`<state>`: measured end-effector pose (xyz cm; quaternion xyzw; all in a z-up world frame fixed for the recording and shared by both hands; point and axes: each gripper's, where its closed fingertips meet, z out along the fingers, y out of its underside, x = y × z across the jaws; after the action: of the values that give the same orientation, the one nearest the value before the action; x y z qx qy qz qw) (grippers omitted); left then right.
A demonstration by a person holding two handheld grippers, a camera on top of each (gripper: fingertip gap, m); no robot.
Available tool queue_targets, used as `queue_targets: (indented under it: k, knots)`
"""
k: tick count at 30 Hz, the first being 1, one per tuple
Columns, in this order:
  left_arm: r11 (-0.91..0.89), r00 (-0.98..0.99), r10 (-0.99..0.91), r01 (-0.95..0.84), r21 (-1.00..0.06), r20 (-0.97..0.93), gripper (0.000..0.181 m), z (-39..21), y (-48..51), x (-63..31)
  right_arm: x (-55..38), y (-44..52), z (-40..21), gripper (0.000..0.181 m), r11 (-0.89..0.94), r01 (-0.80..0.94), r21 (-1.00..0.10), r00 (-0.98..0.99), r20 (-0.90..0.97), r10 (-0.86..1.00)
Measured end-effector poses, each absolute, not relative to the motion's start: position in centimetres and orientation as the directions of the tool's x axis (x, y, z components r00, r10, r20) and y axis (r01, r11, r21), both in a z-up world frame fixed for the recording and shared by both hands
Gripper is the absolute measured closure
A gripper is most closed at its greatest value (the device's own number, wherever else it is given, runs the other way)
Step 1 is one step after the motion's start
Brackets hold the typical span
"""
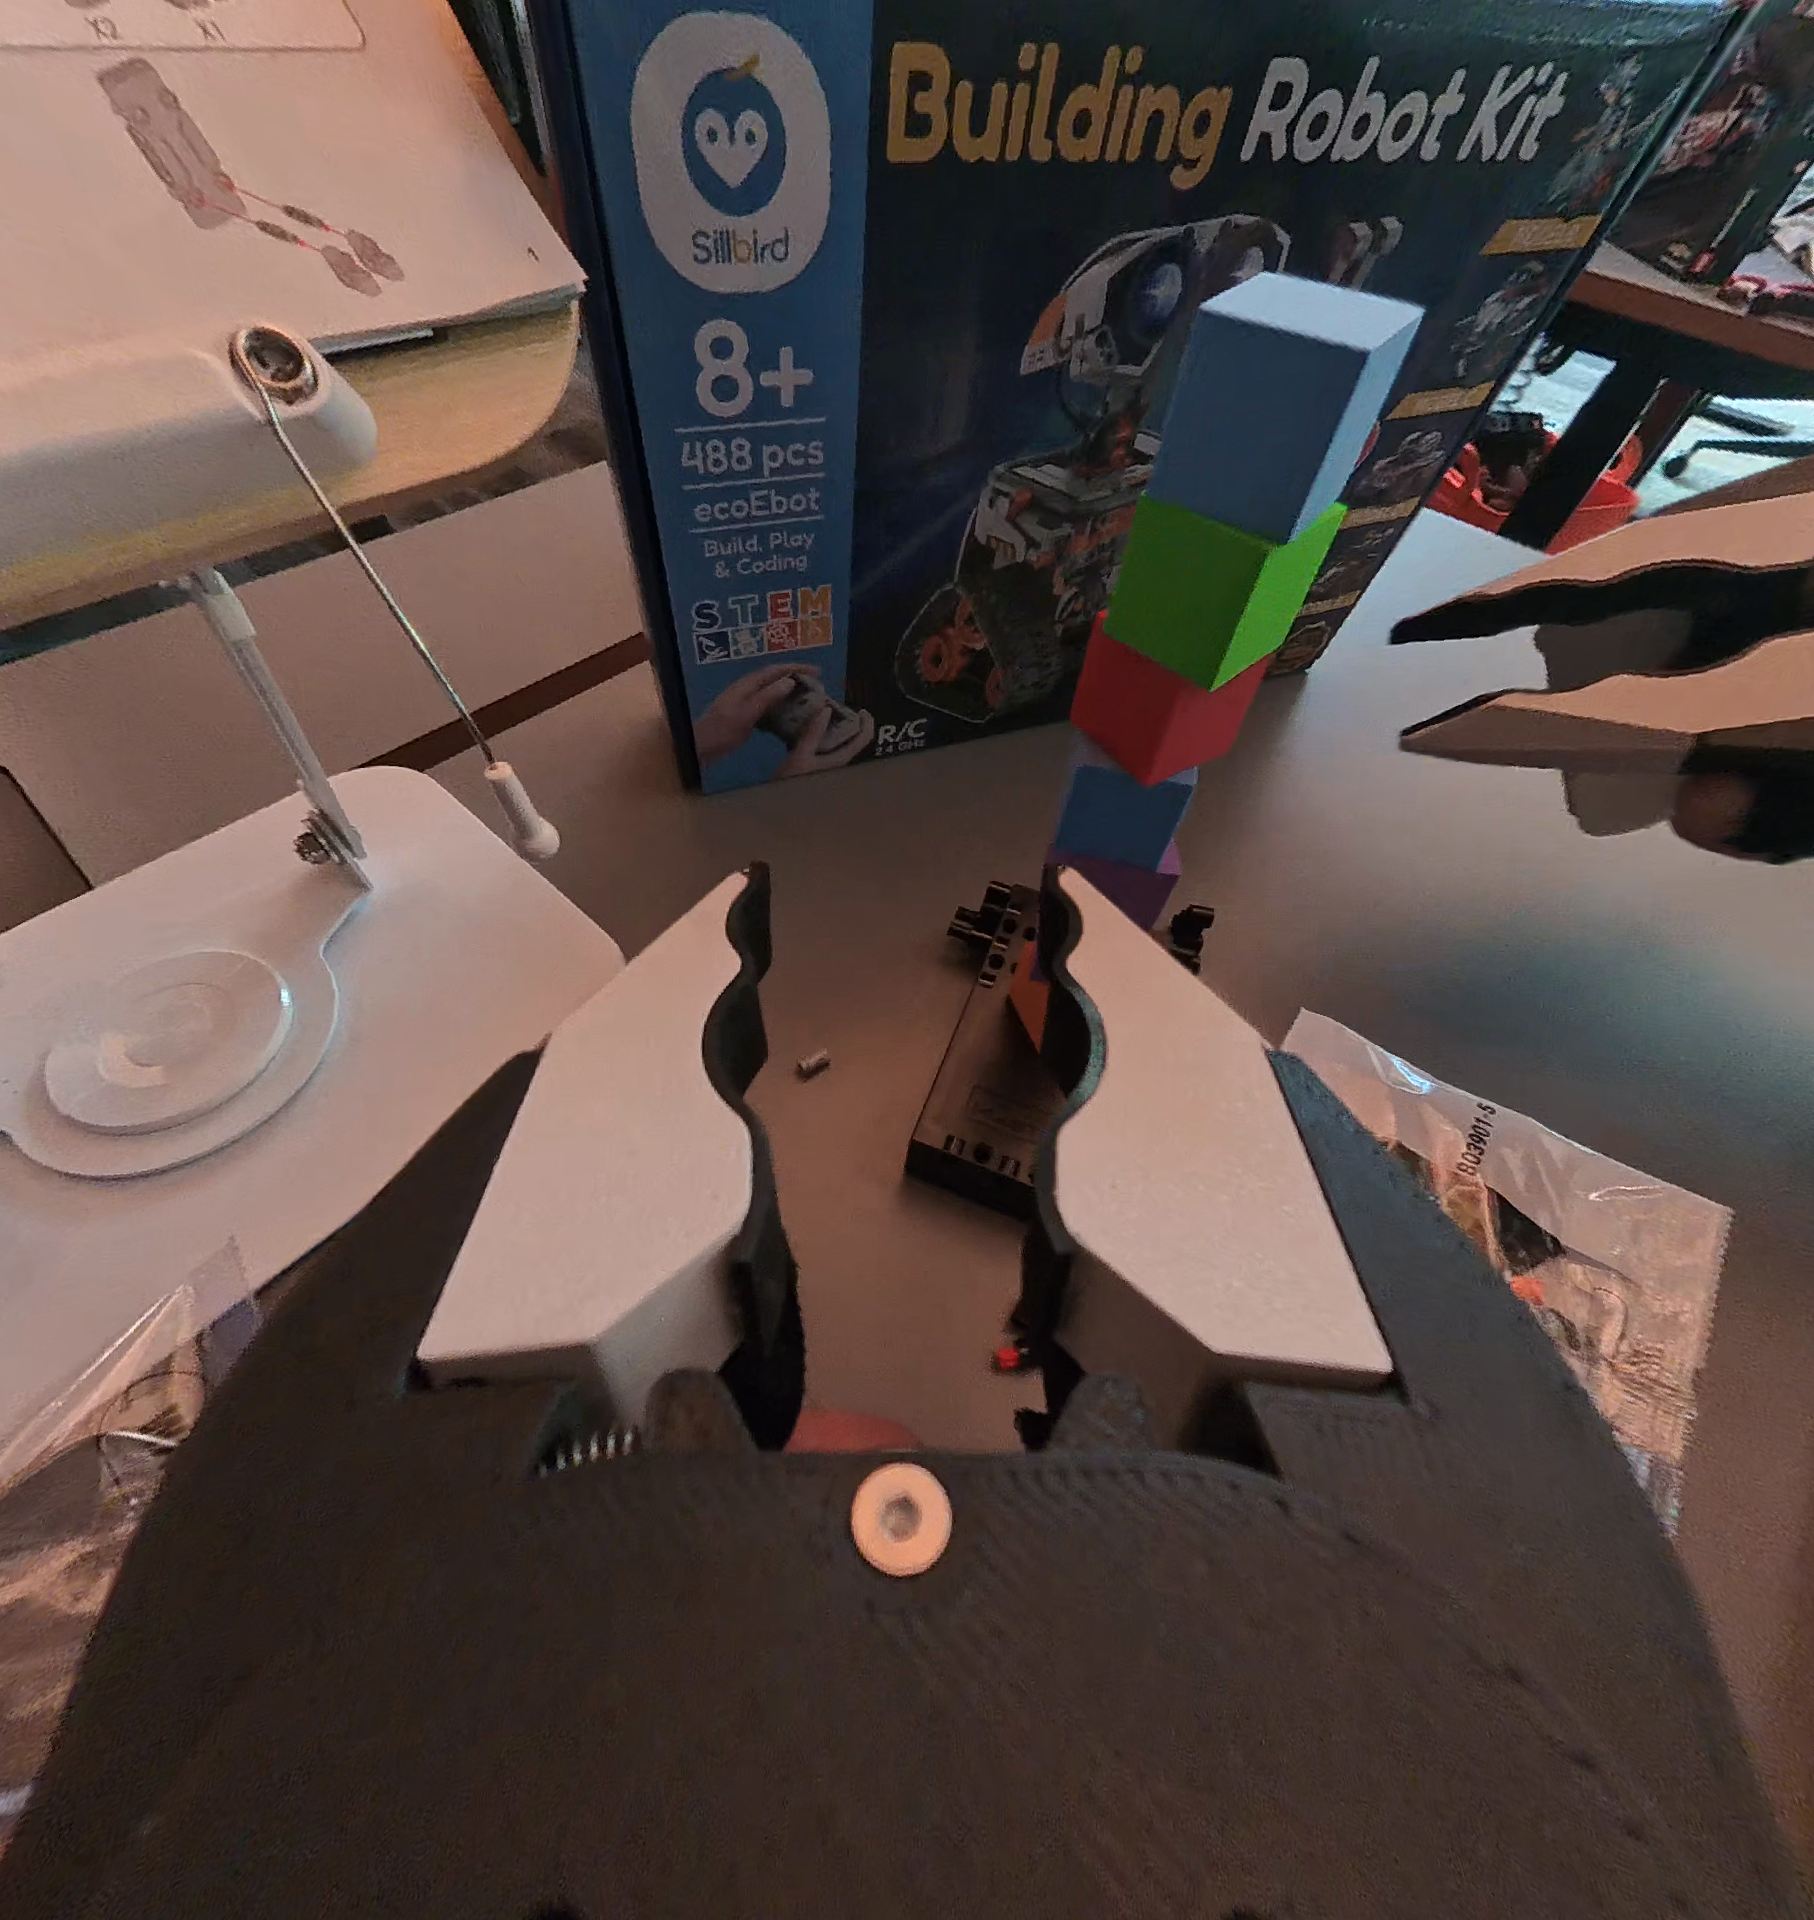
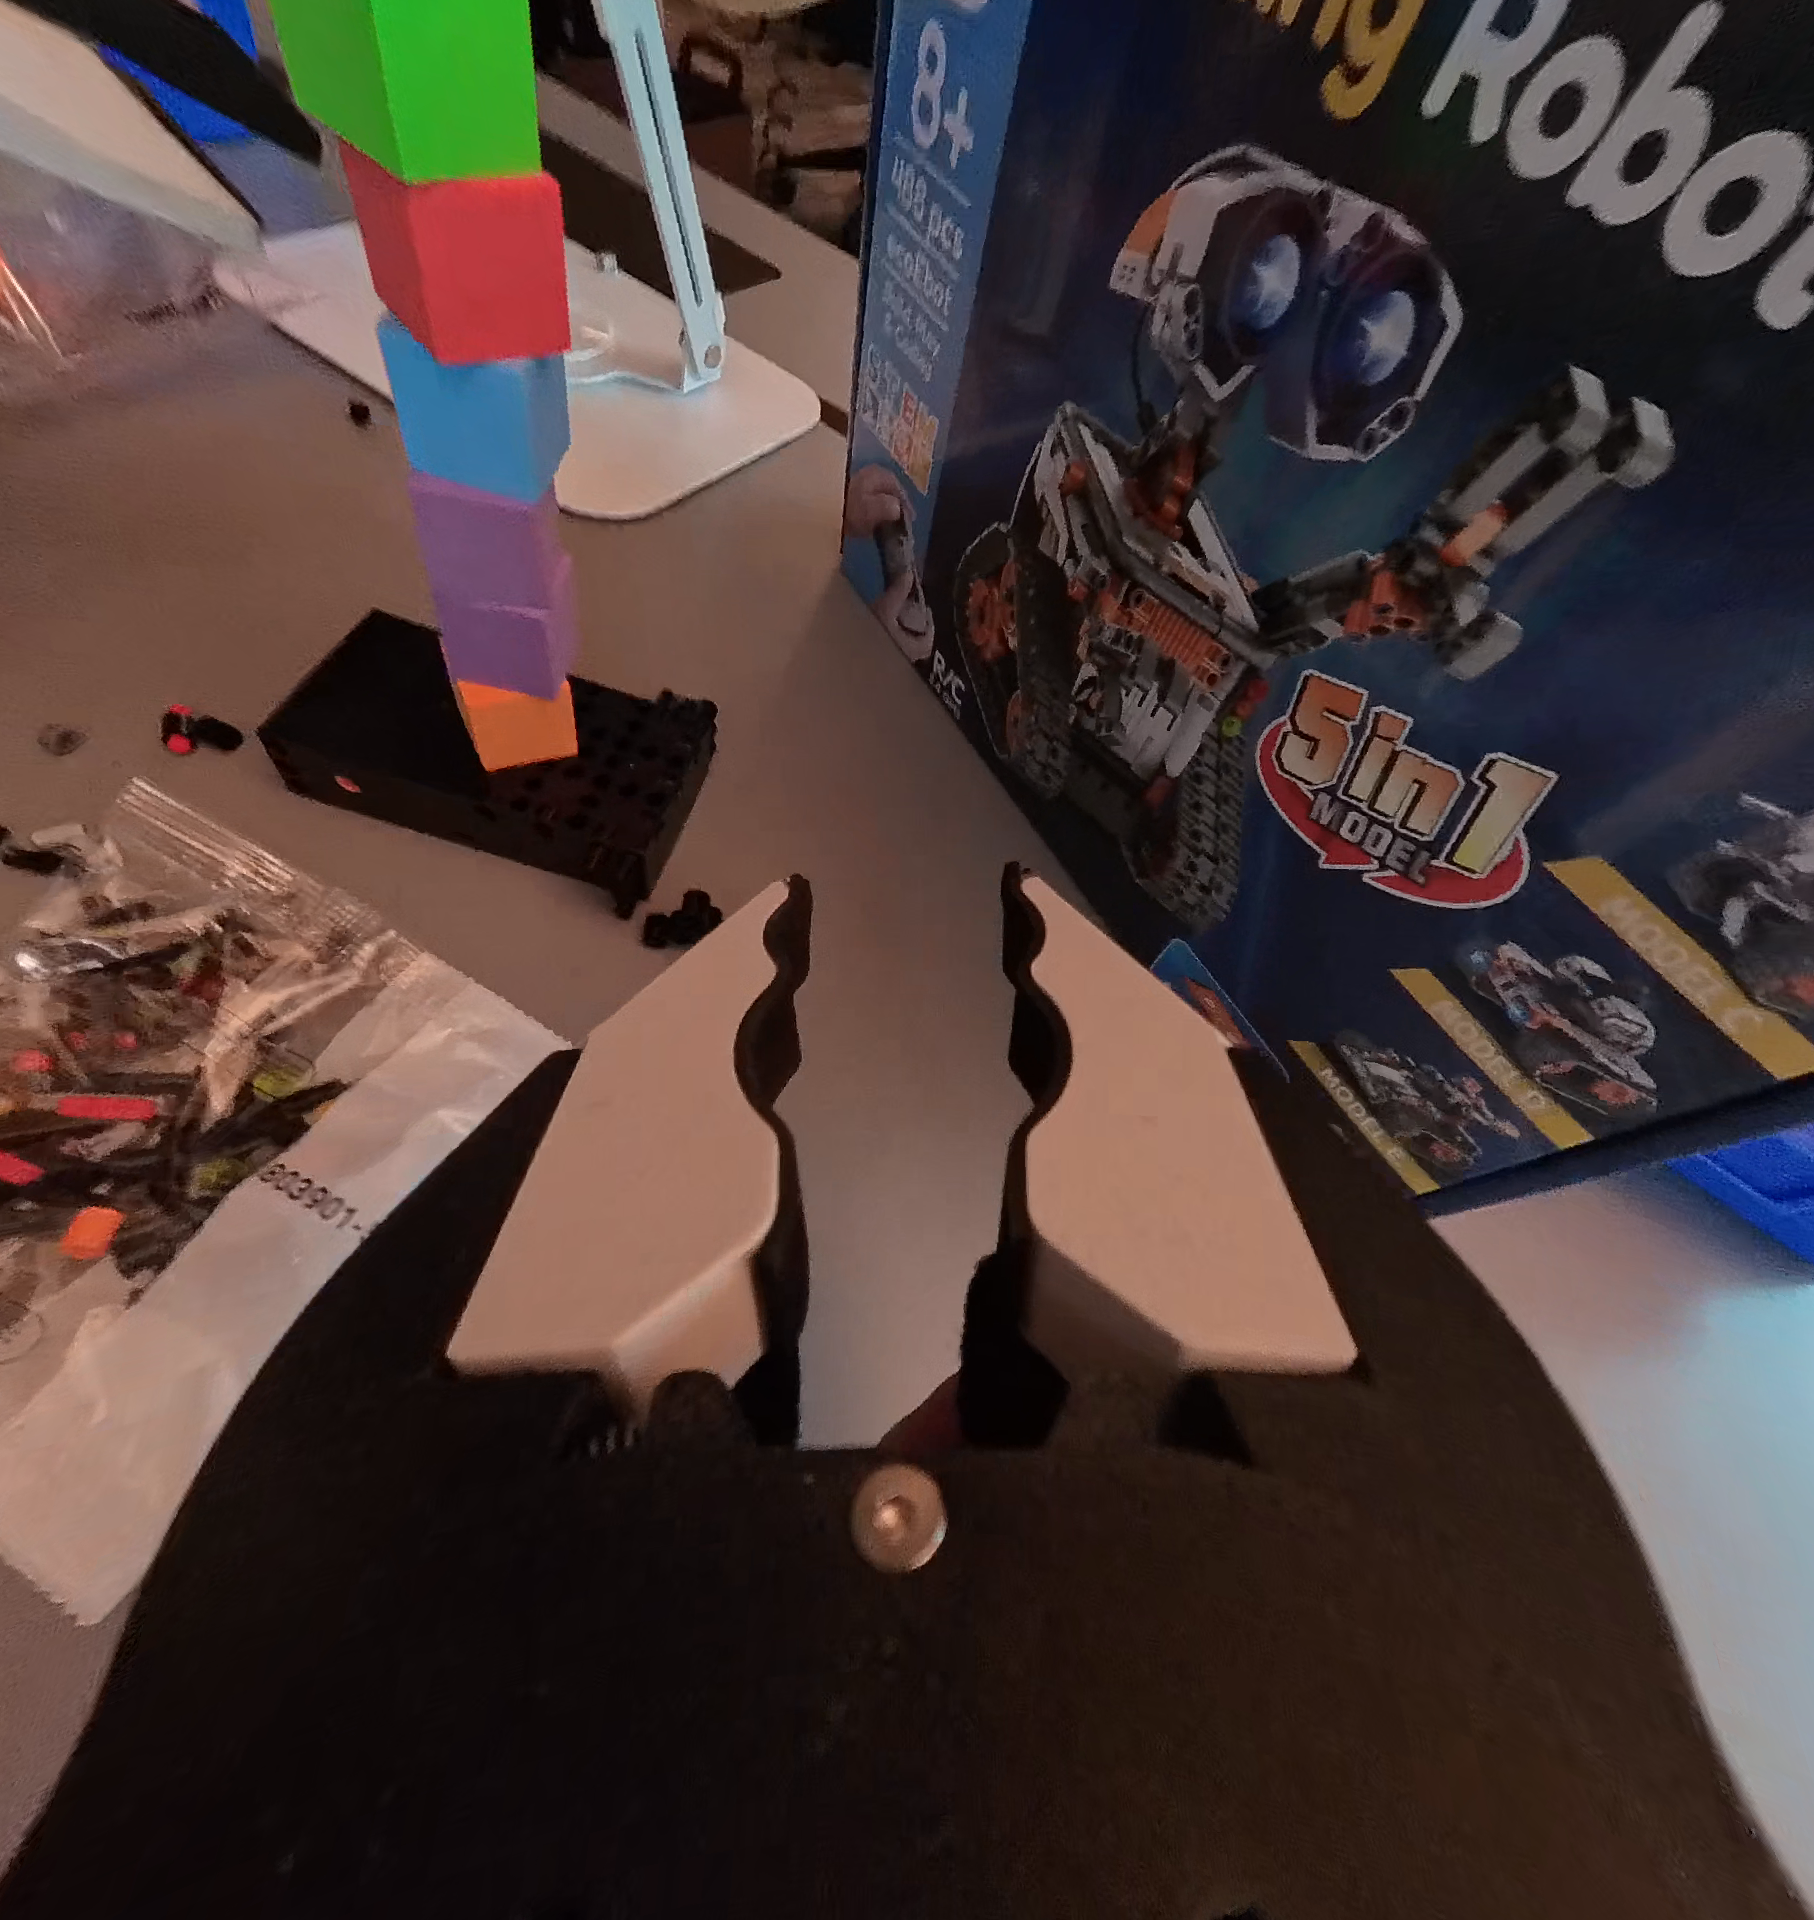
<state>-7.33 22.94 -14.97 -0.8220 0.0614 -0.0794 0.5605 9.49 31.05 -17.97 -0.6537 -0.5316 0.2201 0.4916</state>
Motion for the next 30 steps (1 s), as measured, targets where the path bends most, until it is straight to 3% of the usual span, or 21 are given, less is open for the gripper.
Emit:
queue_targets:
  k: [4,12,20,30]
  knots:
    - [-0.337,0.983,-0.178,-0.013,-0.942,0.05,0.132,-14.1,23.4,-7.4,8.1,31.0,-16.5,0.153,0.033,0.371,-0.928,0.345,0.17,0.923]
    - [-0.344,0.99,-0.134,-0.092,-0.935,-0.048,0.134,-15.3,24.3,-7.8,7.7,34.3,-19.1,0.151,0.022,0.459,-0.888,0.38,0.219,0.899]
    - [-0.409,0.989,-0.134,-0.114,-0.905,-0.064,0.156,-18.5,24.6,-8.1,11.3,35.9,-19.9,0.153,-0.085,0.448,-0.89,0.486,0.162,0.859]
    - [-0.462,0.987,-0.139,-0.137,-0.876,-0.081,0.166,-20.8,26.2,-7.2,13.9,36.8,-21.4,0.153,-0.189,0.446,-0.875,0.554,0.104,0.826]
